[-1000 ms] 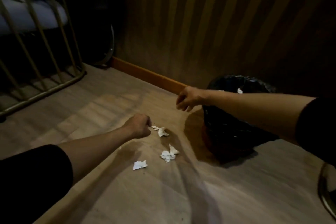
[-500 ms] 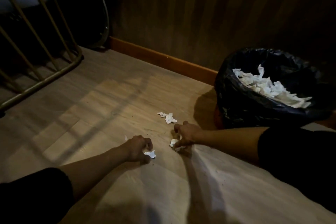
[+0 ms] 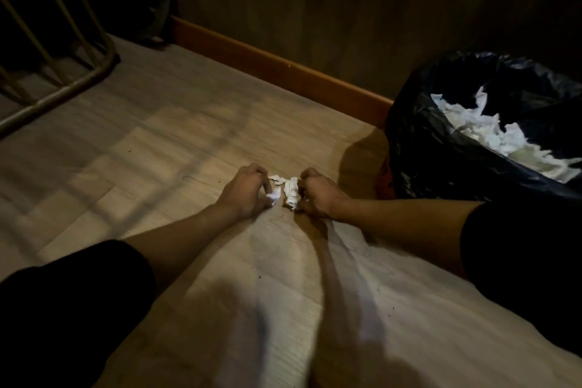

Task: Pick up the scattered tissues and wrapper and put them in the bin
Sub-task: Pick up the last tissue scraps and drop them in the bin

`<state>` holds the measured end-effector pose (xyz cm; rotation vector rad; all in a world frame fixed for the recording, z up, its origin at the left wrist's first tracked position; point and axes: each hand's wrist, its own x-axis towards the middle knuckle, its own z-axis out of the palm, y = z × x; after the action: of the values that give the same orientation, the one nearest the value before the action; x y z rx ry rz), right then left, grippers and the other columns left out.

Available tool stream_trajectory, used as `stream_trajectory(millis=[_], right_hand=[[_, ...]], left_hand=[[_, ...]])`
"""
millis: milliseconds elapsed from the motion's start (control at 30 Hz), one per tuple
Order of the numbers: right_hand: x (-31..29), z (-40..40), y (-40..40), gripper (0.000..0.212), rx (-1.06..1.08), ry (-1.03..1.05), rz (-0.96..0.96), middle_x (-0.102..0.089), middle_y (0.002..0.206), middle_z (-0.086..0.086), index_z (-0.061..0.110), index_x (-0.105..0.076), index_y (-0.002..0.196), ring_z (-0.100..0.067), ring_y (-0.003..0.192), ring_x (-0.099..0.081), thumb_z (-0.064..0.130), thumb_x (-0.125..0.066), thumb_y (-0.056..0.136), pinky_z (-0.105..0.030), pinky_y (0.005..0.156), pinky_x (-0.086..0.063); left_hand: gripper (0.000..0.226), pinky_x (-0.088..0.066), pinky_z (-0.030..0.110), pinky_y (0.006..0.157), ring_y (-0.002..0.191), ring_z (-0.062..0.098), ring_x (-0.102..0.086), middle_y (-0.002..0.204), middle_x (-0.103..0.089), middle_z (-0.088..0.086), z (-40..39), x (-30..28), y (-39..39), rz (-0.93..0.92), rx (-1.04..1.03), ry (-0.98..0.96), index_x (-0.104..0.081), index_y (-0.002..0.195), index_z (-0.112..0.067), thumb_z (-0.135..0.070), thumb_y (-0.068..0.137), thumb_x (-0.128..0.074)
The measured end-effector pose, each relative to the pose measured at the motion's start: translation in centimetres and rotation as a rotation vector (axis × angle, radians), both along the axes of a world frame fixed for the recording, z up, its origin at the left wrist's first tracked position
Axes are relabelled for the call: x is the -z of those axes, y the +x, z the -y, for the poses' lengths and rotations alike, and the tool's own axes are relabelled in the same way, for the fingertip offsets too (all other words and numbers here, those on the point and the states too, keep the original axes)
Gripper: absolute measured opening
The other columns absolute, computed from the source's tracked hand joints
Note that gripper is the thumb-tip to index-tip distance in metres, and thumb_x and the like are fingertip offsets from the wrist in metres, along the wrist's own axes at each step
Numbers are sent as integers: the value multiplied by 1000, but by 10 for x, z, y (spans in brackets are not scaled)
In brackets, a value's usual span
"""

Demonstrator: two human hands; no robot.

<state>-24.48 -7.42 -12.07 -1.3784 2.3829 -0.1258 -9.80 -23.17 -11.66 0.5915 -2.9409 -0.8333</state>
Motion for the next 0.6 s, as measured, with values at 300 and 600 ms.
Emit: stream_trajectory(millis=[300,600], right_hand=[[12,21,5,21,27,-9,11,-65,109,-12,13,-67,97,-34,99,-63,22,-68,78,-30,74,-46],[-38,15,5,31,-48,38,-43,-69,98,-10,14,-67,94,-31,91,-65,32,-77,71,-32,69,-49]], left_hand=[[19,-49,40,87,124,27,-44,122,-52,5,8,6,-16,65,-218,-109,-67,87,-19,-37,82,-70],[30,-50,35,78,105,29,-58,108,-59,10,21,-10,23,39,-255,-138,-68,79,-16,-45,86,-63]])
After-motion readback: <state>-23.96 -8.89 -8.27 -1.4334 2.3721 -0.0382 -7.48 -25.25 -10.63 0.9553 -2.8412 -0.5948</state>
